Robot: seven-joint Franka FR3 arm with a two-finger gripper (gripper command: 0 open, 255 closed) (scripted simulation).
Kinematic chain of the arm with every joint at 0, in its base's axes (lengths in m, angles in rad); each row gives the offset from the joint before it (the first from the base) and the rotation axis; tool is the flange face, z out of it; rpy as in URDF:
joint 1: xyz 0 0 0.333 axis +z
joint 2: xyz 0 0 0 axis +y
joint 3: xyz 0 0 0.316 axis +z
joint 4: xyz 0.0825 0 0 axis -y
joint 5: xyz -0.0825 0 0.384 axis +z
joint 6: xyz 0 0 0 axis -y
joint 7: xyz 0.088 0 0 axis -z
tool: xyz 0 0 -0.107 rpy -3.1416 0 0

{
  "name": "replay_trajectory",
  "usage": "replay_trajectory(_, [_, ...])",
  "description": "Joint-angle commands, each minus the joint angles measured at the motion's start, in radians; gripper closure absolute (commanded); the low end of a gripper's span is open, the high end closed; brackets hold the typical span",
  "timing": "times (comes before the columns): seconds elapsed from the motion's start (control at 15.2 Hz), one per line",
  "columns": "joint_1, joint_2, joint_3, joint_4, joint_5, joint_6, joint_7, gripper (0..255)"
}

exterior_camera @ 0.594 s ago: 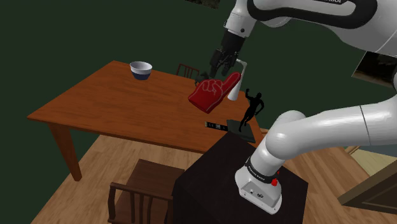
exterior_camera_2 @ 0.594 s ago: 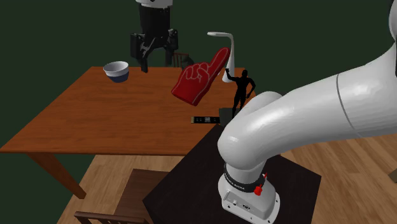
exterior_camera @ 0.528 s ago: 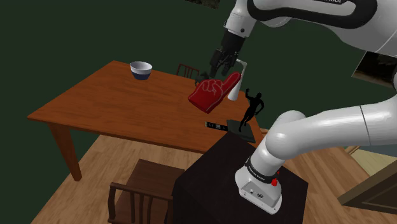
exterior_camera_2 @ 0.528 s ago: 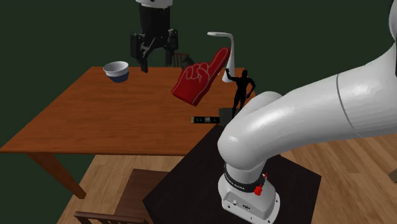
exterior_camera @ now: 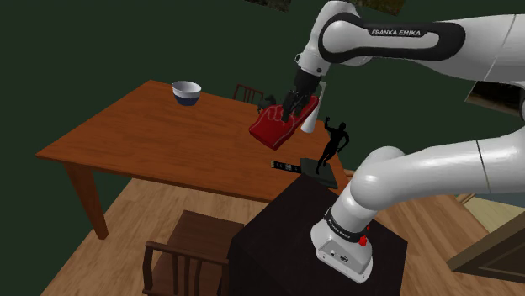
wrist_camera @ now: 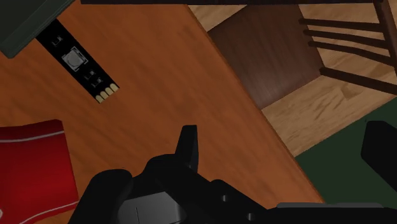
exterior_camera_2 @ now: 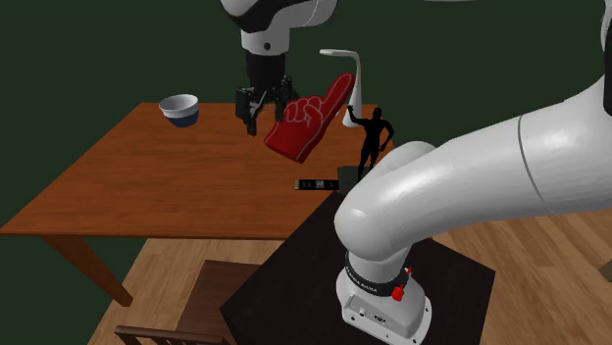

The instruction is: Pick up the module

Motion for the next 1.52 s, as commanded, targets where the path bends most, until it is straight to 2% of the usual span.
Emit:
replay_trajectory(0.0, [-0.012,0.011,-0.032,-0.047,-0.027,0.056,-0.053,0])
replay_trajectory(0.46, [-0.055,0.13,-0.153,-0.155,-0.119,0.273,-0.231,0])
replay_trajectory(0.99, [-0.073,0.405,-0.31,-0.176,-0.176,0.566,-0.454,0])
replay_trajectory(1.25, [-0.046,0.587,-0.396,-0.145,-0.131,0.711,-0.601,0])
replay_trajectory(1.45, [-0.011,0.739,-0.451,-0.102,-0.018,0.808,-0.759,0])
